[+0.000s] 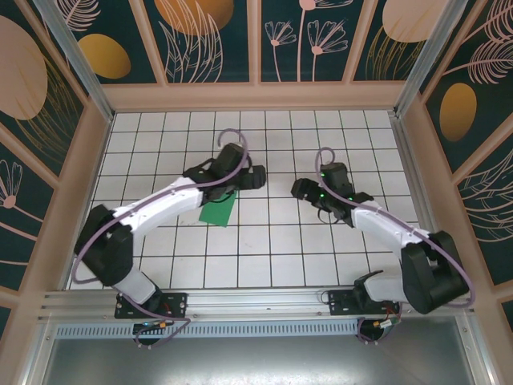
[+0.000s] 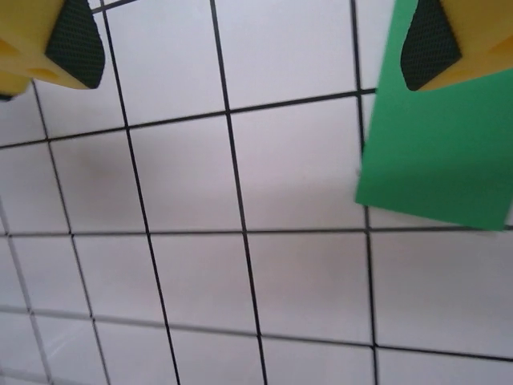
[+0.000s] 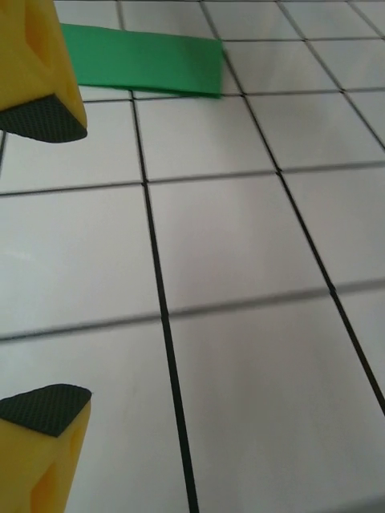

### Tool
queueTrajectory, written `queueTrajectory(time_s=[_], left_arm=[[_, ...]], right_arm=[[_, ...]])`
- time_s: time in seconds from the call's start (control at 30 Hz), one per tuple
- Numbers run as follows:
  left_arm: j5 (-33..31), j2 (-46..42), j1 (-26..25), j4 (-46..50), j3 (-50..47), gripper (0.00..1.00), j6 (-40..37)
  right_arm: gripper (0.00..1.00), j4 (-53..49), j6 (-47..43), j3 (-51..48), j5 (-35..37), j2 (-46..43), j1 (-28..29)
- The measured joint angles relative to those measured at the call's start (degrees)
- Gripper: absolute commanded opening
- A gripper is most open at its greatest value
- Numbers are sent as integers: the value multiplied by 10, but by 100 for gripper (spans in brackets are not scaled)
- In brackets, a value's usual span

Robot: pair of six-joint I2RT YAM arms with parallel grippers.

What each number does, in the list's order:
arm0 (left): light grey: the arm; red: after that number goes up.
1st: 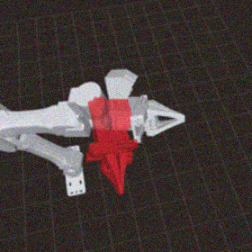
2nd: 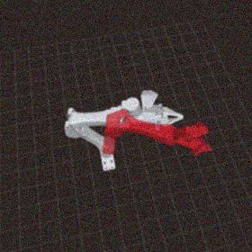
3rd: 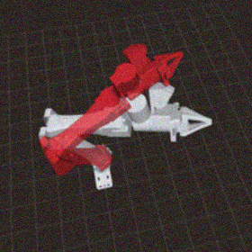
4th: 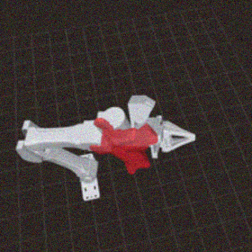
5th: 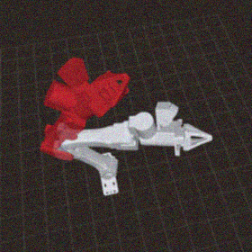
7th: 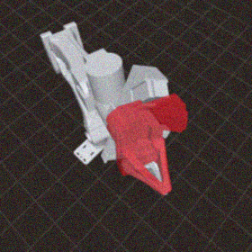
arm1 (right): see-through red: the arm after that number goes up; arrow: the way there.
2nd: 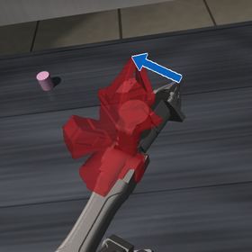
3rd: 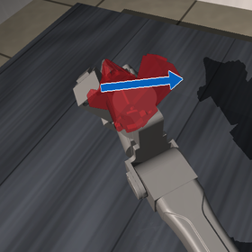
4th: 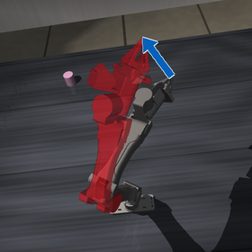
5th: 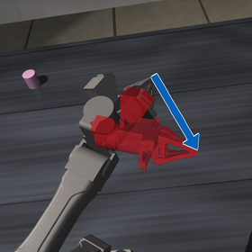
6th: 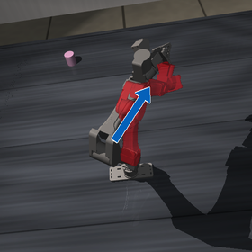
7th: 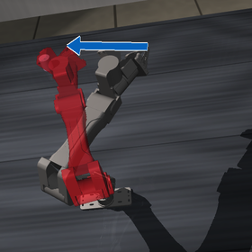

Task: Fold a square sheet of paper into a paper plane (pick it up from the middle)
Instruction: Turn over the paper at the center of the table, then move the paper to the center of the table.

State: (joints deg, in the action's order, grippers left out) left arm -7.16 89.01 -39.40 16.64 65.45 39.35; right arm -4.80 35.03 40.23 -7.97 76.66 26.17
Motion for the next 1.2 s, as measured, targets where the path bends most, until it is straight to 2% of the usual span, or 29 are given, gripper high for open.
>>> queueTrajectory(time_s=[0.1, 0.23, 0.37, 0.63, 0.83, 1.0, 1.2], left_arm=[[13, -51, 59, -26, -65, 99, 17], [4, -103, 125, -40, -155, 99, 39], [6, -137, 173, -40, -218, 98, 58], [7, -191, 233, -38, -286, 99, 71], [12, -232, 240, -30, -300, 99, 70], [37, -241, 240, -30, -303, 99, 66], [89, -241, 240, -46, -308, 99, 46]], right_arm=[[64, 13, 0, 54, -3, 63, 67], [43, 39, 5, 158, -8, 172, 151], [31, 50, 15, 256, -12, 275, 204], [26, 31, 21, 450, -30, 466, 256], [25, -11, 15, 527, -49, 542, 260], [25, -17, -20, 516, -53, 537, 258], [27, -12, -141, 369, -71, 440, 249]])
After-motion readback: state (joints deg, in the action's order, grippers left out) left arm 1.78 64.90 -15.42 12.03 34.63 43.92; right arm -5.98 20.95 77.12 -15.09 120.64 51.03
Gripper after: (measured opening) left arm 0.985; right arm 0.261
